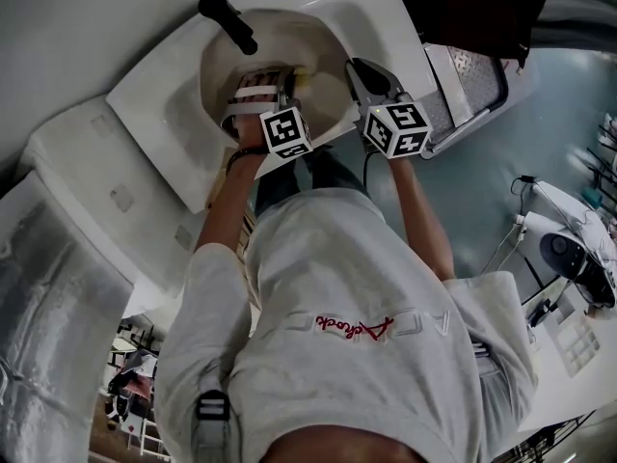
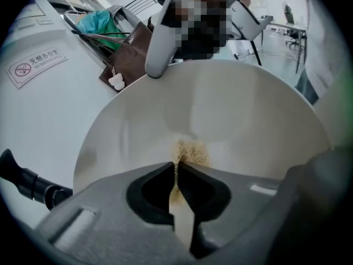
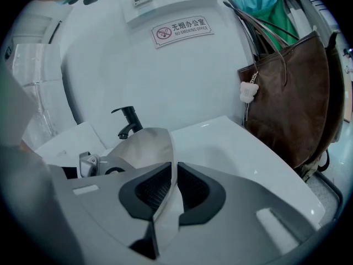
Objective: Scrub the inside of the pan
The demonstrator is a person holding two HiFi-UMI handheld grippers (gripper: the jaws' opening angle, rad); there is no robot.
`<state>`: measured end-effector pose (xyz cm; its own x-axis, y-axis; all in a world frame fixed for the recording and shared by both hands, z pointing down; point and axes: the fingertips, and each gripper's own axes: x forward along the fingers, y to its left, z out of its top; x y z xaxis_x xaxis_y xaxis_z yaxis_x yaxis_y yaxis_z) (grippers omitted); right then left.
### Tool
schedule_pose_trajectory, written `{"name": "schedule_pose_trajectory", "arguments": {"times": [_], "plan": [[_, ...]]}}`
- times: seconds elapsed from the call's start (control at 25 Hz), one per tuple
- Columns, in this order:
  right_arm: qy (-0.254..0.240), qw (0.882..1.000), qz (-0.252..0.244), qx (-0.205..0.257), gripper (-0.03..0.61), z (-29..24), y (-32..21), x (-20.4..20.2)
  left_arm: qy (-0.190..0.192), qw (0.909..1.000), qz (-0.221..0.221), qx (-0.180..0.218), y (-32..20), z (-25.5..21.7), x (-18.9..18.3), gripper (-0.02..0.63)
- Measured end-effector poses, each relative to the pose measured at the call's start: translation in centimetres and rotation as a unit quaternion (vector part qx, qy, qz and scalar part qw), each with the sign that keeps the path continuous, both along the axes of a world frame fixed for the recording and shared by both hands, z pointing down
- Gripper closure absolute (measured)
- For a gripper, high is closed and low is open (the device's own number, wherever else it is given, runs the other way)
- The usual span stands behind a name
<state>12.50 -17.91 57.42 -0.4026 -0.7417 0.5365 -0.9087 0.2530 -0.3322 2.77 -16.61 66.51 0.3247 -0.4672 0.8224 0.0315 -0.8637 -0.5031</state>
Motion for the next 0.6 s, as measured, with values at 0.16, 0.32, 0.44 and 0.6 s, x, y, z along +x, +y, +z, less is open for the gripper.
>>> {"name": "schedule_pose_trajectory", "arguments": {"times": [0.16,0.32,0.44,0.6], "plan": [[0.002,1.000,0.002,-0.002,0.535,0.1,0.0,-0.1,-0.001,0.9999,0.008,-0.013,1.9,0.0,0.3,0.595],[0.003,1.000,0.001,-0.002,0.535,0.2,0.0,-0.2,-0.002,0.9997,0.012,-0.020,2.7,0.2,0.4,0.595],[0.004,1.000,0.003,-0.003,0.537,0.2,0.0,-0.1,-0.004,0.9994,0.023,-0.024,3.3,0.3,0.7,0.595],[0.005,1.000,0.004,-0.002,0.537,0.1,0.1,-0.2,-0.004,0.9989,0.039,-0.026,4.5,0.3,1.0,0.595]]}}
